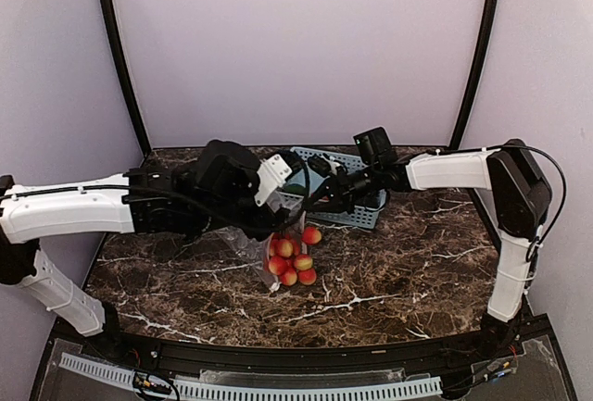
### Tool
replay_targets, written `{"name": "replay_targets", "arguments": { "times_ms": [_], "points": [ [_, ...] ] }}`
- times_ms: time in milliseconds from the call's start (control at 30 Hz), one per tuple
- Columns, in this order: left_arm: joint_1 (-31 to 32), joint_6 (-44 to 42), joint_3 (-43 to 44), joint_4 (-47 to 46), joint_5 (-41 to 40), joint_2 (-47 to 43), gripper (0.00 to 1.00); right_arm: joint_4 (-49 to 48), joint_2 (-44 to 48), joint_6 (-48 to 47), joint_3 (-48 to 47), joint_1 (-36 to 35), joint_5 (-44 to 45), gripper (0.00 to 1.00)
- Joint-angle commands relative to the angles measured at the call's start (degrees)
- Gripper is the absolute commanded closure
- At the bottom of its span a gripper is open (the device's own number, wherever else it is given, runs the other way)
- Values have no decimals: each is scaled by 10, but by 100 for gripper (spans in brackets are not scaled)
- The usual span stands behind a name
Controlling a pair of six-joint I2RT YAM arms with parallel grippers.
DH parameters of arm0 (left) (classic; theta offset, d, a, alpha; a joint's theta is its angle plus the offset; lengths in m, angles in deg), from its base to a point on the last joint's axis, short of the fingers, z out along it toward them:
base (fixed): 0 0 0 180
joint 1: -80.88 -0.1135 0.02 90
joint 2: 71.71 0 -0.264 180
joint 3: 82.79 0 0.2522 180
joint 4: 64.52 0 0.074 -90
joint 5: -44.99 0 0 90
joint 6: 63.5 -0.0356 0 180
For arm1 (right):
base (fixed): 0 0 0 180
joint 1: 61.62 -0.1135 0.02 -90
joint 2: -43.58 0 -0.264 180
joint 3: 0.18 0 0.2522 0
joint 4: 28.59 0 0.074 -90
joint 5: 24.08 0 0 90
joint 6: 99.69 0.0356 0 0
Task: Place the food in the zip-top bag and seal the zipper
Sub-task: Adjust the fake fruit in the zipper food storage bag.
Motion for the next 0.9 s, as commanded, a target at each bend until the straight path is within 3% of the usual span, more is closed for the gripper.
{"name": "replay_targets", "arguments": {
  "times_ms": [0, 200, 333, 500, 600, 700, 867],
  "points": [
    [2, 136, -68, -20, -20, -67, 22, -75, -4, 88, -7, 3, -51, 100],
    [5, 311, -127, -4, -10, -91, 25, -202, 1, 199, 4, 3, -54, 100],
    [35, 374, -179, -39, -7, -104, 27, -215, 4, 205, 6, 2, -44, 100],
    [93, 325, -267, -181, -36, -63, 27, -246, -17, 231, 14, 3, -44, 100],
    [108, 290, -269, -250, -59, 1, 24, -241, -27, 221, 14, 4, -36, 100],
    [108, 273, -234, -253, -63, 52, 21, -137, -34, 134, 7, 5, 3, 100],
    [109, 275, -150, -154, -68, 145, 22, -62, -53, 42, 23, 8, 62, 100]
  ]
}}
